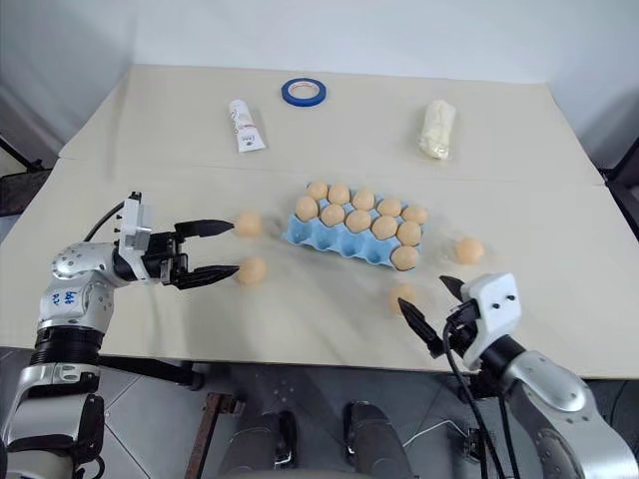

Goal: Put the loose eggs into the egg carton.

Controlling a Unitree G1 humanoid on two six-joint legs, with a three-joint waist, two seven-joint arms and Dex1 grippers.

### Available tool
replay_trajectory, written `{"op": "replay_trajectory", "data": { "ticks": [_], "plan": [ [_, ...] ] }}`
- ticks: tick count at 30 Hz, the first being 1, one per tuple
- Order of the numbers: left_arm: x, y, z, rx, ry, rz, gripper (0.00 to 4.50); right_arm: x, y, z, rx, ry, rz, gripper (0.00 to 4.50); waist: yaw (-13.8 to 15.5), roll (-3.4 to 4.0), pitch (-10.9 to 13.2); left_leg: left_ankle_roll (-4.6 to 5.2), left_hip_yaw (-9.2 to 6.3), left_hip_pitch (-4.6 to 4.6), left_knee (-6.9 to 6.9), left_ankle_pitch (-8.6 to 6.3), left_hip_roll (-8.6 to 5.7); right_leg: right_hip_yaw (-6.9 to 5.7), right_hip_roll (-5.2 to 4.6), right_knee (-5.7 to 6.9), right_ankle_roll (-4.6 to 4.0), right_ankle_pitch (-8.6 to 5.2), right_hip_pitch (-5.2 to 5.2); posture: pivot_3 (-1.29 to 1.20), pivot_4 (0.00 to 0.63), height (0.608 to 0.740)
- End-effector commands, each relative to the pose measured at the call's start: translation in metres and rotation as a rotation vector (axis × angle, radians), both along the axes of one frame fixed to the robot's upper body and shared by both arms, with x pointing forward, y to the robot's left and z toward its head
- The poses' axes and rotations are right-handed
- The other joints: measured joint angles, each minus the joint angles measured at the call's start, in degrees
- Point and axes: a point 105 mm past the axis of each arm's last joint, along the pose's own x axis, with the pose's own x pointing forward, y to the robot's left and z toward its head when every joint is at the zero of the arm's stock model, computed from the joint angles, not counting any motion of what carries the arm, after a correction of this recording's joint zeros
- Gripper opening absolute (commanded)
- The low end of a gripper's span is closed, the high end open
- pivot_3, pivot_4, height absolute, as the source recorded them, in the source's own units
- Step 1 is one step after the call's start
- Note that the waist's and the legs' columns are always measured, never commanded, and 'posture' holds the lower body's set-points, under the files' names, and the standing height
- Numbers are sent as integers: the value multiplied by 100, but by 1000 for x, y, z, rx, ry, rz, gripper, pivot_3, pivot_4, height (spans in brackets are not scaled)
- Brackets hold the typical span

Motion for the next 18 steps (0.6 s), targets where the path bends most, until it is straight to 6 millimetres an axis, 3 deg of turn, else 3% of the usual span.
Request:
{"op": "replay_trajectory", "data": {
  "ticks": [1, 4, 12, 15, 18],
  "plan": [
    [0, 8, 6, 2, -40, 12, 4477, 12, 5, -8, -16, 12, -11, 4500, -3, -1, -1, 1, -1, 0, 1, -1, 1, -1, 0, -2, 0, 0, 1, 0, 150, 740],
    [1, 8, 8, -10, -57, 22, 4477, 25, 2, -24, -43, 52, -40, 4500, 0, -2, -1, 4, 0, -2, 1, -2, 0, -2, -1, -5, 0, 0, 0, 0, 150, 740],
    [2, 6, 13, -30, -85, 35, 4477, 40, 0, -37, -77, 66, -49, 4500, -10, -2, -1, 5, -2, -6, 0, -5, 1, -6, -1, -5, -3, -2, -2, 0, 150, 740],
    [1, 5, 12, -36, -91, 38, 4500, 40, 1, -34, -30, 71, -38, 3811, -6, -2, -1, 5, -3, -5, 0, -5, 2, -8, 1, -4, -3, -2, -2, 0, 150, 740],
    [0, 5, 13, -43, -93, 40, 4500, 38, 2, -28, -5, 58, -29, 2767, -10, -2, -1, 5, -3, -6, 0, -5, 2, -8, 1, -4, -2, -2, -2, 0, 150, 740]
  ]
}}
